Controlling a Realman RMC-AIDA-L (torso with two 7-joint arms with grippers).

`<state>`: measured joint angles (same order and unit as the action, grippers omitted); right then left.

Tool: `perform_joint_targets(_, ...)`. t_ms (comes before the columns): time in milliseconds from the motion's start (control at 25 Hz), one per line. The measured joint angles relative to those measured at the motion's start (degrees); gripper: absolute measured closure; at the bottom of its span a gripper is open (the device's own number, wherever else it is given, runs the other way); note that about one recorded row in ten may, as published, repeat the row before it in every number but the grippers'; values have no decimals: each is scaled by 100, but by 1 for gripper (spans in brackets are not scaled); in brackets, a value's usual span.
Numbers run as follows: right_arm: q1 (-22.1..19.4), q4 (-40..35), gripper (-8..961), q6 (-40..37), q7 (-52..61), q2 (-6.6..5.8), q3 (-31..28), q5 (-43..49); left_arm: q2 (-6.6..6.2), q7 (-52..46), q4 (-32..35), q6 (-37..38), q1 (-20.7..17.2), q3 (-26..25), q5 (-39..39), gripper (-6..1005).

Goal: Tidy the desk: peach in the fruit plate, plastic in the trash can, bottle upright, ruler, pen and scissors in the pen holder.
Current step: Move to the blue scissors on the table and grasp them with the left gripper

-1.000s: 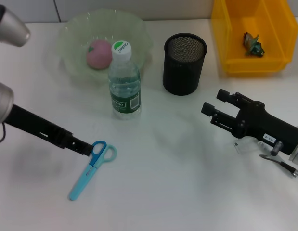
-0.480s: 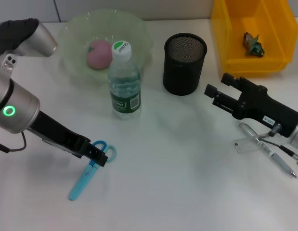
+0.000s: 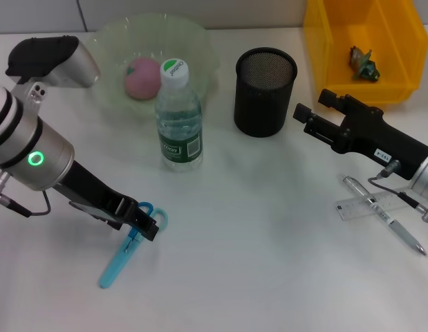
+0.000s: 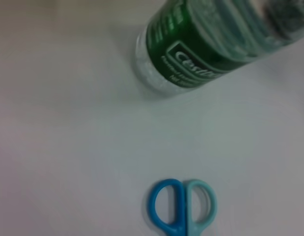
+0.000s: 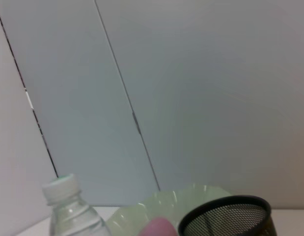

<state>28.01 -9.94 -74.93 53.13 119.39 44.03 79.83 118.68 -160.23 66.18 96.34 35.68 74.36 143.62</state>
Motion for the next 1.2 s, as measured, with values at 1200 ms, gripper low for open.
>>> perform_joint_targets(1200, 135, 71, 232, 289, 66, 14, 0, -296, 11, 45, -858, -277, 595, 158, 537, 312)
